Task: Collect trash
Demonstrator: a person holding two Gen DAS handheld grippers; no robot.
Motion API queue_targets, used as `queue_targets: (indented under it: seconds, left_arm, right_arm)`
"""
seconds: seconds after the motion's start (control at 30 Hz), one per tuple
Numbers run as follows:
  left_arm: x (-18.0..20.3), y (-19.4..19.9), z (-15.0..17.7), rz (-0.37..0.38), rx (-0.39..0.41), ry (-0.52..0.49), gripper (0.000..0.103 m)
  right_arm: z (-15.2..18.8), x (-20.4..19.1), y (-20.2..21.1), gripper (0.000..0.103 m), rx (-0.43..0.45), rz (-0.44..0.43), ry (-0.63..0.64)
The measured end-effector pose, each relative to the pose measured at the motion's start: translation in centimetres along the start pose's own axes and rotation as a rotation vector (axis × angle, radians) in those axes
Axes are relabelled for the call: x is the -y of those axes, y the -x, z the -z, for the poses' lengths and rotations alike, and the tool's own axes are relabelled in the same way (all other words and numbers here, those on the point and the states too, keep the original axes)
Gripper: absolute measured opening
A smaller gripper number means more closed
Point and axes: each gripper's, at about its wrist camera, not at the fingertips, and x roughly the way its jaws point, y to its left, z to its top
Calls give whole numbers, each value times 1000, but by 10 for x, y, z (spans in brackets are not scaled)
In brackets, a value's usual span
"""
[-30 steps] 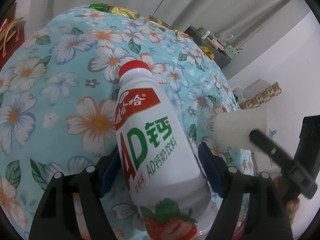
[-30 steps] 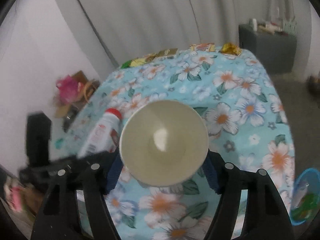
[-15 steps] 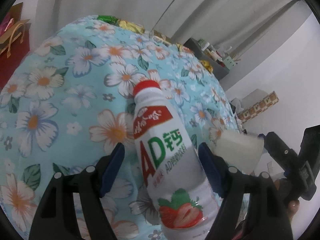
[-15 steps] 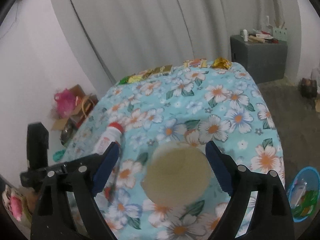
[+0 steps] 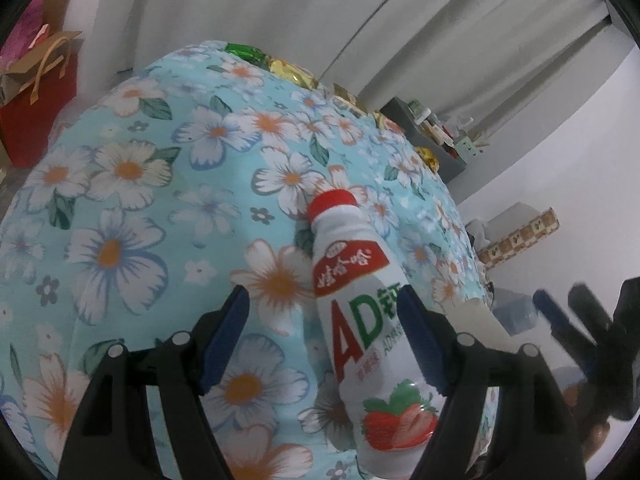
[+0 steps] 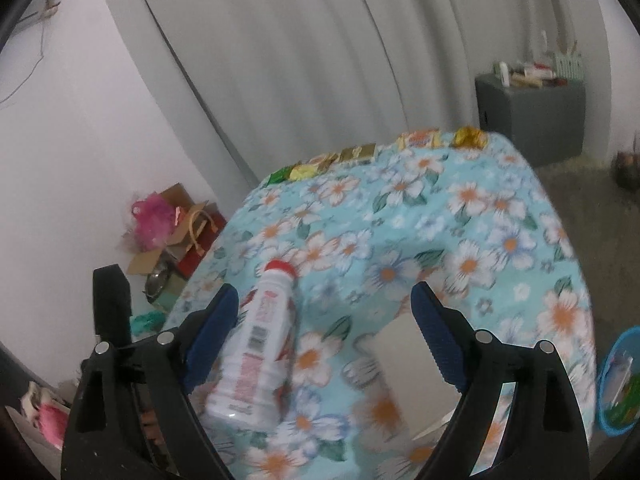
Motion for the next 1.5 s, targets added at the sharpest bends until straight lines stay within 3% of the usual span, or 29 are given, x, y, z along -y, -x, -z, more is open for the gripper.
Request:
queue_targets:
  seconds: [0.23,0.43,0.57,0.73,0.93,1.3,1.5]
  left_arm:
    - [-22,9,-4,-67,30,44,73]
    - [-39,16,-9,-122,69,59,73]
    - [-46,18,-8,-117,76,85,73]
    - [-48,20,-2,-107,70,101,73]
    - [-36,40,-1,-106,118,79,73]
    - [7,64,12,-78,137,-2,73]
    - [47,58,31,-13,93,-103,73]
  right_arm:
    - [8,-29,-91,83,-330,-24,-70]
    - [15,-32,-139,83,-499,-59,-106]
    - [24,-32,-152,74,-561,-80,-125]
    - [26,-30,-150,59,-562,-66,-127]
    - [25,-16,-124,58,-529,-134,-192]
    - [22,7,-10,58,-341,-248,-236]
    - [37,53,72,58,-166,-211,-312]
